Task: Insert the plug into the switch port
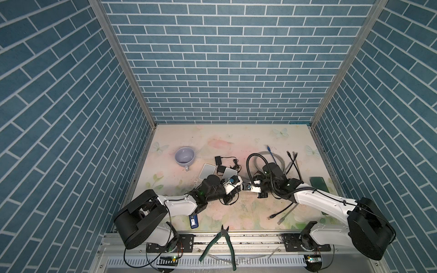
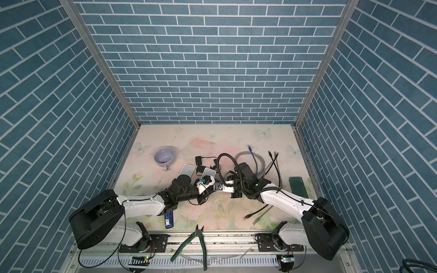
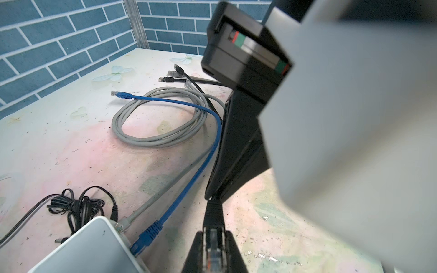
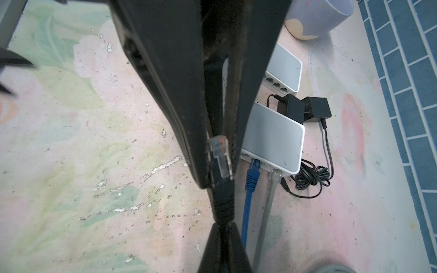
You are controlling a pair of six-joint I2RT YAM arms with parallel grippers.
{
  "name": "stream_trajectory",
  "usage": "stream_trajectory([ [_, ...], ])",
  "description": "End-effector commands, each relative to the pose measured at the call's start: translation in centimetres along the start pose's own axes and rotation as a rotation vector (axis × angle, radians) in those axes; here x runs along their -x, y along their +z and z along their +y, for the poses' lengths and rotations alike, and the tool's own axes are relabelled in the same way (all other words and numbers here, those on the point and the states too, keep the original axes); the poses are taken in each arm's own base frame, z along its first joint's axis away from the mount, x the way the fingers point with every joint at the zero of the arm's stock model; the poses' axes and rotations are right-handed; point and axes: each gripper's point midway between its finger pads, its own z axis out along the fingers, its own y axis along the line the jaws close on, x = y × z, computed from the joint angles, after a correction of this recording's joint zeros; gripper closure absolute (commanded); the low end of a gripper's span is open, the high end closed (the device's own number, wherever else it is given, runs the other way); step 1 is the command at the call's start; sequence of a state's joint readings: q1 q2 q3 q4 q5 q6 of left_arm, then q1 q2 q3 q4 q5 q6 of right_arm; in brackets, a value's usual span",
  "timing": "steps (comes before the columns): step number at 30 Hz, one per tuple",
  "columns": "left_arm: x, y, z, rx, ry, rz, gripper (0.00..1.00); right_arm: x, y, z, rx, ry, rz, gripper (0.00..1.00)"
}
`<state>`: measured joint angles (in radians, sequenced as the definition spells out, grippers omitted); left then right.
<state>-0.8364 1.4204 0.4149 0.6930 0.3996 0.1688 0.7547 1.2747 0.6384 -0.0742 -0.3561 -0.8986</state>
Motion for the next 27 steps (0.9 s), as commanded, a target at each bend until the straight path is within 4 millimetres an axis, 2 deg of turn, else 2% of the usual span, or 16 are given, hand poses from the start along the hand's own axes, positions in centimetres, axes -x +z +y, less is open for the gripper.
stream_trajectory([
  [1, 0.0, 0.2, 0.2, 0.009, 0.013, 0.012, 0.96, 0.4, -0.2, 0.9, 0.039, -0.027, -0.018, 0.86],
  [4, -0.6, 0.1, 0.5, 0.030, 0.029, 0.023, 0.96, 1.1, -0.5, 1.5, 0.086, 0.004, -0.043, 0.78],
  [8, -1.3, -0.1, 0.5, 0.038, 0.072, 0.046, 0.96, 1.5, -0.5, 1.6, 0.127, 0.063, -0.051, 0.73],
  [13, -2.2, -0.3, -0.4, 0.006, 0.148, 0.064, 0.95, 1.8, -0.3, 0.7, 0.083, 0.102, -0.087, 0.71],
  [27, -1.5, -1.2, -1.7, -0.021, 0.250, -0.064, 0.96, 3.1, -0.5, -0.1, 0.093, 0.137, -0.189, 0.70],
])
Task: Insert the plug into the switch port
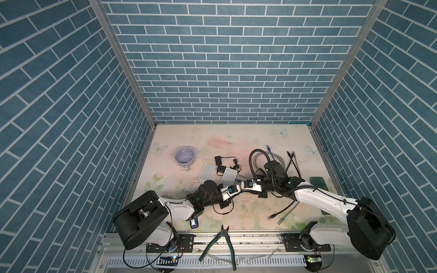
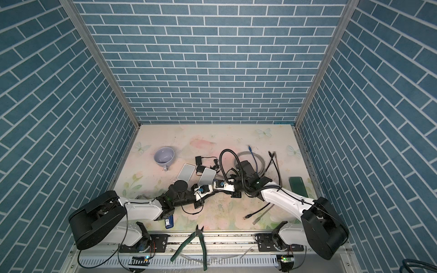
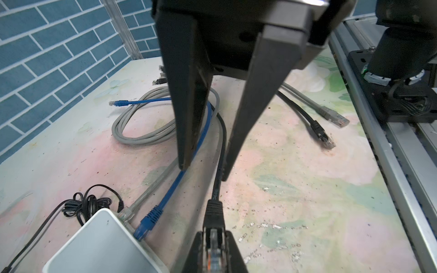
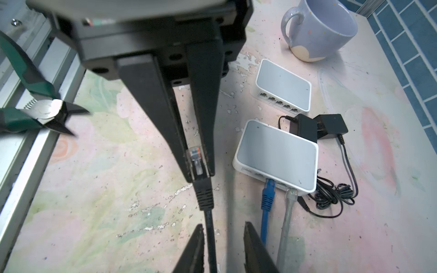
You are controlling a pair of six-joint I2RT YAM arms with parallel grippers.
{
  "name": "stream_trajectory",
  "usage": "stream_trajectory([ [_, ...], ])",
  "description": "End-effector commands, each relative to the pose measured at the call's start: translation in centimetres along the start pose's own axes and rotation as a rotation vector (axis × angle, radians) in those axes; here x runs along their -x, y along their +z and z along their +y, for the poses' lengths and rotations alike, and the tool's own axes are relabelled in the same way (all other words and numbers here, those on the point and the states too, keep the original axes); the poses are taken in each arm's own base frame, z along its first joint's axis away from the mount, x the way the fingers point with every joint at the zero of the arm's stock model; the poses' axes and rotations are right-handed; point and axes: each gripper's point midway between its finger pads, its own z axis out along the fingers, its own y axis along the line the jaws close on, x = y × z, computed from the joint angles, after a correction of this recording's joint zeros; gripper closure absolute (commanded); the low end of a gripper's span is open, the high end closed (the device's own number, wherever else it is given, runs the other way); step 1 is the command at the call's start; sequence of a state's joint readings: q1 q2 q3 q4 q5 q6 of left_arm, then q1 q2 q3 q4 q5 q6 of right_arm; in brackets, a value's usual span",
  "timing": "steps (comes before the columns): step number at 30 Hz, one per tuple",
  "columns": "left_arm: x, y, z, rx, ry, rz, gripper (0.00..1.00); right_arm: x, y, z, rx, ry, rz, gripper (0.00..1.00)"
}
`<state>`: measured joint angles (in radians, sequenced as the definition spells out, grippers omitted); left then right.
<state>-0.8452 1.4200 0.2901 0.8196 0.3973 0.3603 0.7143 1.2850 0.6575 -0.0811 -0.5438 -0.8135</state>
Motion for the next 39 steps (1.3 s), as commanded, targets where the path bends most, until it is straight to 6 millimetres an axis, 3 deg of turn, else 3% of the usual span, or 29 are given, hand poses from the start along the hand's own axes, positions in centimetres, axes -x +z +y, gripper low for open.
stream_trajectory([
  [1, 1.2, 0.1, -0.2, -0.009, 0.056, -0.064, 0.96, 1.4, 0.2, -0.4, 0.013, 0.027, -0.063, 0.70],
  [9, 1.5, -0.1, 0.0, 0.011, 0.073, -0.088, 0.96, 1.4, 0.7, 0.7, 0.075, 0.049, -0.086, 0.70],
  [24, 1.5, -0.2, -0.1, 0.010, 0.079, -0.092, 0.96, 1.4, 1.5, -0.2, 0.053, 0.059, -0.104, 0.74],
  [34, 1.2, -0.1, -0.1, 0.011, 0.074, -0.084, 0.95, 1.6, 1.4, -0.4, 0.033, 0.054, -0.123, 0.87],
  [39, 0.9, 0.0, 0.3, 0.032, 0.041, -0.066, 0.86, 1.5, 1.5, -0.3, 0.034, 0.046, -0.120, 0.96],
])
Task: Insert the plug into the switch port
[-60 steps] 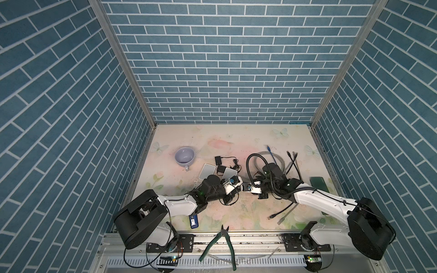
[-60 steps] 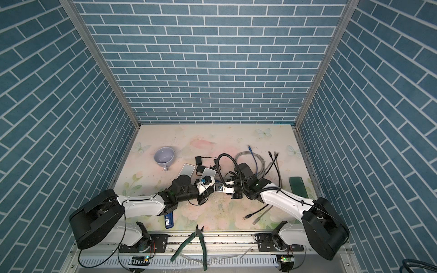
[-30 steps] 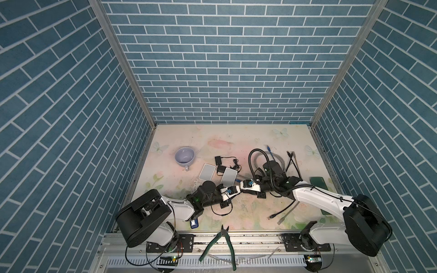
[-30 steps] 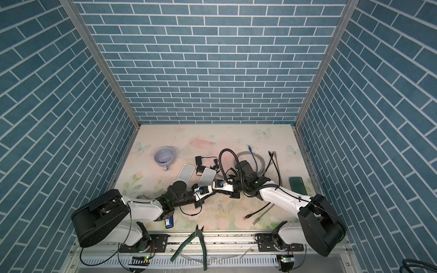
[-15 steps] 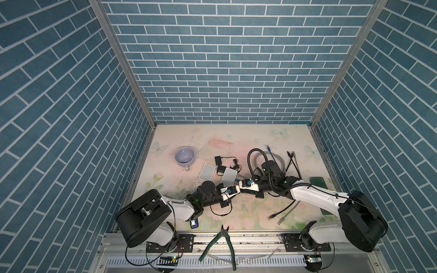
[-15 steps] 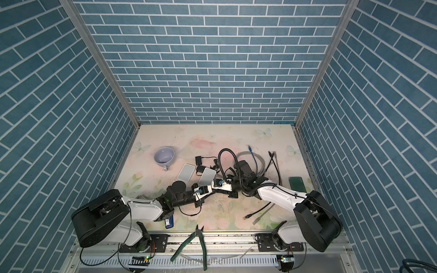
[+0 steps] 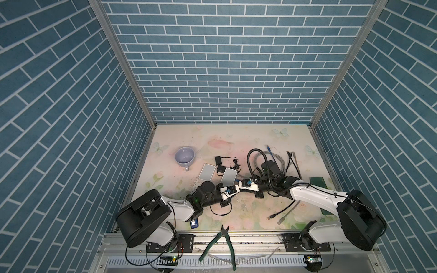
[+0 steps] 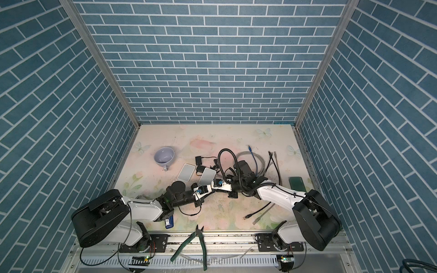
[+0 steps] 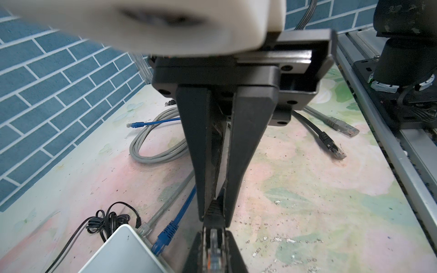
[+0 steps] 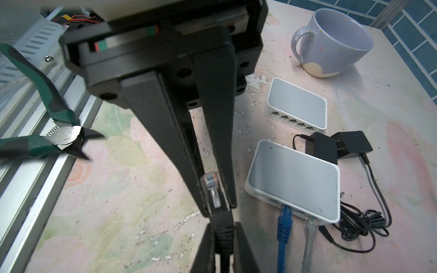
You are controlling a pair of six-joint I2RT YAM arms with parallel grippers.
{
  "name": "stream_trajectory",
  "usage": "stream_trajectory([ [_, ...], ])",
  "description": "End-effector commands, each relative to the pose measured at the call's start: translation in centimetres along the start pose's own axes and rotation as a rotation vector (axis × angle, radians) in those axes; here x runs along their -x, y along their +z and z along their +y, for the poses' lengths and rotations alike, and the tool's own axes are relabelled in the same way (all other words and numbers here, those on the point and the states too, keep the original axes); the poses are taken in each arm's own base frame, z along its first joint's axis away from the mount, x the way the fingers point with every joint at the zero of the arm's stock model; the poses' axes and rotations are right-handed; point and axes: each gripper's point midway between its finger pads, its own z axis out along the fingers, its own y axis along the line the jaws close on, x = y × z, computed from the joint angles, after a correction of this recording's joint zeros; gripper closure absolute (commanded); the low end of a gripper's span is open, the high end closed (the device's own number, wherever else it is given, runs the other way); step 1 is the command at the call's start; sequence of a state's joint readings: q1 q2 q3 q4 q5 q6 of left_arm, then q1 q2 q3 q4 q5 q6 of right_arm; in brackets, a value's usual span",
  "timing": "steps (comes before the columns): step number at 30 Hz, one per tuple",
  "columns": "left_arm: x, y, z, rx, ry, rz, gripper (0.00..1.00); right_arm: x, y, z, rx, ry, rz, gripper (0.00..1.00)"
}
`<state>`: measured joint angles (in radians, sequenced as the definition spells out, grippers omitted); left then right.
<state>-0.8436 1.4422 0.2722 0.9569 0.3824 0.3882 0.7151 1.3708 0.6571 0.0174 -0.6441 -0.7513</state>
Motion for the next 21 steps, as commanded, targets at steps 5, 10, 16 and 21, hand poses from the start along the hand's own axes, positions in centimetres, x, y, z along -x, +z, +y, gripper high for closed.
stream_trajectory([
  [5, -1.2, 0.0, 0.0, 0.022, -0.059, 0.042, 0.70, -0.3, 0.0, -1.1, -0.063, 0.001, 0.008, 0.96],
  [10, -1.6, -0.5, 1.2, 0.099, -0.114, 0.059, 0.55, -1.4, 0.1, -1.4, -0.099, 0.038, 0.046, 0.97],
  [16, -1.9, -1.7, 2.9, 0.222, -0.197, 0.069, 0.48, -2.9, 0.4, -2.1, -0.149, 0.105, 0.100, 0.97],
  [21, -3.2, -3.4, 5.1, 0.383, -0.331, 0.141, 0.39, -4.0, 0.5, -2.3, -0.174, 0.141, 0.143, 0.98],
])
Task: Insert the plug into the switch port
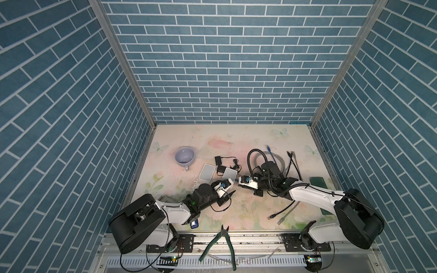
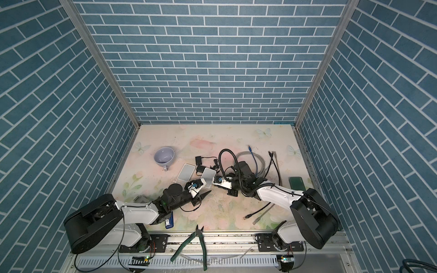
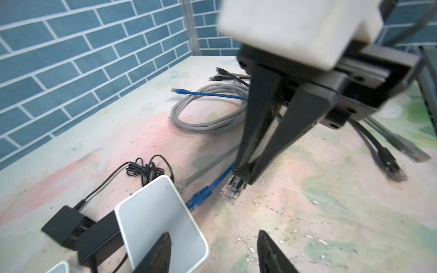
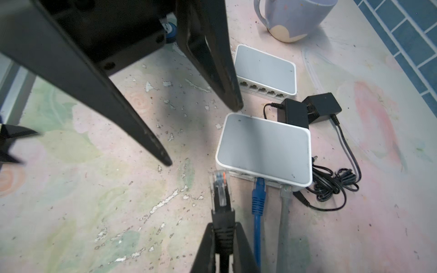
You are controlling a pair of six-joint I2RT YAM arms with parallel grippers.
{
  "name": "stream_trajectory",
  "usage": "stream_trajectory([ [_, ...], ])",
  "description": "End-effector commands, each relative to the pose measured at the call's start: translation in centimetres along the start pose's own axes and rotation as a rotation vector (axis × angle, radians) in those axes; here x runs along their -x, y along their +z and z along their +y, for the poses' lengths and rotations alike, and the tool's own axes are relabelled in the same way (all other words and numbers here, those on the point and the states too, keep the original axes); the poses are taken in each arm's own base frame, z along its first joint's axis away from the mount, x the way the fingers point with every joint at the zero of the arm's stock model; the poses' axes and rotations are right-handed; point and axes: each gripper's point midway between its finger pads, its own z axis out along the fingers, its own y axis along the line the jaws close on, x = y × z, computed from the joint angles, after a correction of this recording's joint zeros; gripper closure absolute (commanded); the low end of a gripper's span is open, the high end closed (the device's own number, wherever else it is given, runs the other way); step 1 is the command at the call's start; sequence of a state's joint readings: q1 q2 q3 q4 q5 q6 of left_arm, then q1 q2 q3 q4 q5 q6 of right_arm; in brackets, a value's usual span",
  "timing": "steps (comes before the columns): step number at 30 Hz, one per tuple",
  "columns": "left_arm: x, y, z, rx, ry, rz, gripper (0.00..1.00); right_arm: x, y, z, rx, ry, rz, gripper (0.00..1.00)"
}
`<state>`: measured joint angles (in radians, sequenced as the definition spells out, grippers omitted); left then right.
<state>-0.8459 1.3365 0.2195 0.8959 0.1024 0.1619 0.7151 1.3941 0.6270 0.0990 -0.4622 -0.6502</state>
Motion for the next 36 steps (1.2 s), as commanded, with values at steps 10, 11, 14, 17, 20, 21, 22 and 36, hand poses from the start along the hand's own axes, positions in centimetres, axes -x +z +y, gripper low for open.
stream_trajectory([
  [10, -3.1, -3.8, 5.0, 0.325, -0.322, 0.221, 0.20, -3.2, 1.8, 0.2, -0.019, 0.109, 0.144, 0.99],
  [11, -3.3, -4.1, 5.2, 0.341, -0.352, 0.221, 0.17, -3.3, 1.9, 0.2, -0.022, 0.117, 0.152, 1.00],
  [14, -3.6, -4.4, 5.6, 0.365, -0.396, 0.245, 0.14, -3.4, 2.2, -0.1, -0.041, 0.134, 0.169, 1.00],
  [17, -3.7, -4.1, 5.6, 0.365, -0.411, 0.271, 0.12, -3.5, 2.5, -0.4, -0.068, 0.148, 0.192, 1.00],
  [20, -3.6, -3.4, 5.8, 0.367, -0.437, 0.282, 0.11, -3.7, 2.8, -0.6, -0.093, 0.161, 0.220, 1.00],
  [21, -3.4, -3.0, 5.8, 0.358, -0.449, 0.275, 0.11, -3.6, 2.9, -0.6, -0.098, 0.165, 0.224, 1.00],
  [22, -3.2, -2.7, 5.7, 0.349, -0.459, 0.267, 0.11, -3.5, 3.0, -0.6, -0.104, 0.172, 0.227, 1.00],
  [36, -2.8, 0.8, 5.8, 0.284, -0.490, 0.254, 0.10, -3.7, 5.3, -0.7, -0.185, 0.184, 0.273, 1.00],
])
